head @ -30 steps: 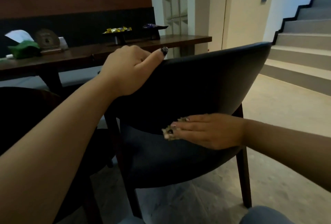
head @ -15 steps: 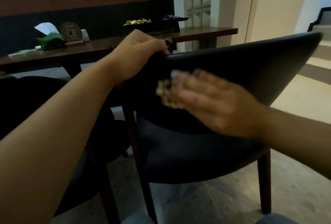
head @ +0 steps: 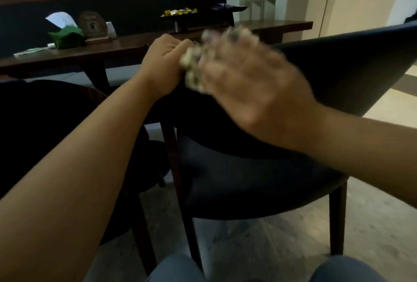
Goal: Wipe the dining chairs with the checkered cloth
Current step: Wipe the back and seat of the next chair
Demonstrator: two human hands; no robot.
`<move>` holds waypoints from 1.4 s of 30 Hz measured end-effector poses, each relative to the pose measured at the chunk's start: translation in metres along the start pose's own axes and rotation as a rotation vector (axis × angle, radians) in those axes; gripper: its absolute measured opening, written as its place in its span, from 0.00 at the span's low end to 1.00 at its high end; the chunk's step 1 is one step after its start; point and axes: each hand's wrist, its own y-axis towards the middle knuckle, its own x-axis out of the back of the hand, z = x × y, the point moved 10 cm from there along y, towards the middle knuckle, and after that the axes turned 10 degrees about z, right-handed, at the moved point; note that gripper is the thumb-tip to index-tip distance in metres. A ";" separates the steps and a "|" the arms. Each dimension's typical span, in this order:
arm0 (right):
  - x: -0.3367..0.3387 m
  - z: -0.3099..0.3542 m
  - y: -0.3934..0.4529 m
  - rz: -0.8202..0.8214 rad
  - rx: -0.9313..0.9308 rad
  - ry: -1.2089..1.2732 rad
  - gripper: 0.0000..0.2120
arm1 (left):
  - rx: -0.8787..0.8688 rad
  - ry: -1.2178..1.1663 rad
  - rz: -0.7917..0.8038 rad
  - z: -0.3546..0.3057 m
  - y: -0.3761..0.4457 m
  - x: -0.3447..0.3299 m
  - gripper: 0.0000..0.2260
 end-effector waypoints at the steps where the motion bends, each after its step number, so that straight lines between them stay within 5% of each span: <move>1: -0.010 0.017 -0.007 0.074 0.101 -0.018 0.12 | 0.015 0.026 -0.003 0.001 0.001 0.001 0.19; 3: -0.046 0.067 -0.042 0.379 0.414 -0.134 0.15 | 0.053 0.055 0.003 0.002 0.001 0.002 0.17; 5: -0.066 0.082 -0.071 0.576 0.528 -0.185 0.15 | 0.072 0.059 0.016 0.005 0.002 0.003 0.16; 10: 0.009 -0.013 -0.034 0.007 0.019 0.105 0.14 | 0.049 0.079 -0.023 0.003 0.001 0.002 0.17; 12: 0.013 -0.020 -0.042 -0.038 -0.048 0.122 0.15 | 0.058 0.102 -0.074 0.001 -0.003 0.005 0.15; 17: -0.053 0.066 -0.117 0.656 0.575 -0.057 0.14 | 0.045 0.034 -0.048 0.002 -0.003 0.004 0.20; 18: -0.050 0.059 -0.117 0.629 0.561 -0.043 0.12 | 0.031 0.035 -0.054 0.000 -0.003 0.003 0.19; 22: 0.013 -0.020 -0.070 0.099 0.145 0.160 0.12 | 0.001 0.004 -0.064 -0.003 -0.003 0.000 0.16; 24: 0.022 -0.031 -0.066 -0.007 0.038 0.145 0.14 | 0.006 -0.006 -0.068 -0.003 -0.004 0.000 0.19; 29: -0.024 0.032 -0.091 0.380 0.356 0.175 0.12 | 0.011 0.010 -0.069 -0.002 -0.004 0.001 0.20; 31: -0.010 0.016 -0.076 0.265 0.298 0.192 0.12 | 0.012 0.009 -0.077 -0.002 -0.005 0.001 0.24; 35: 0.031 -0.043 -0.044 -0.138 -0.135 0.134 0.12 | -0.020 -0.030 -0.108 -0.005 -0.007 0.001 0.27; 42: -0.030 0.042 -0.084 0.174 0.113 0.203 0.11 | -0.060 0.055 -0.190 -0.004 -0.014 0.005 0.19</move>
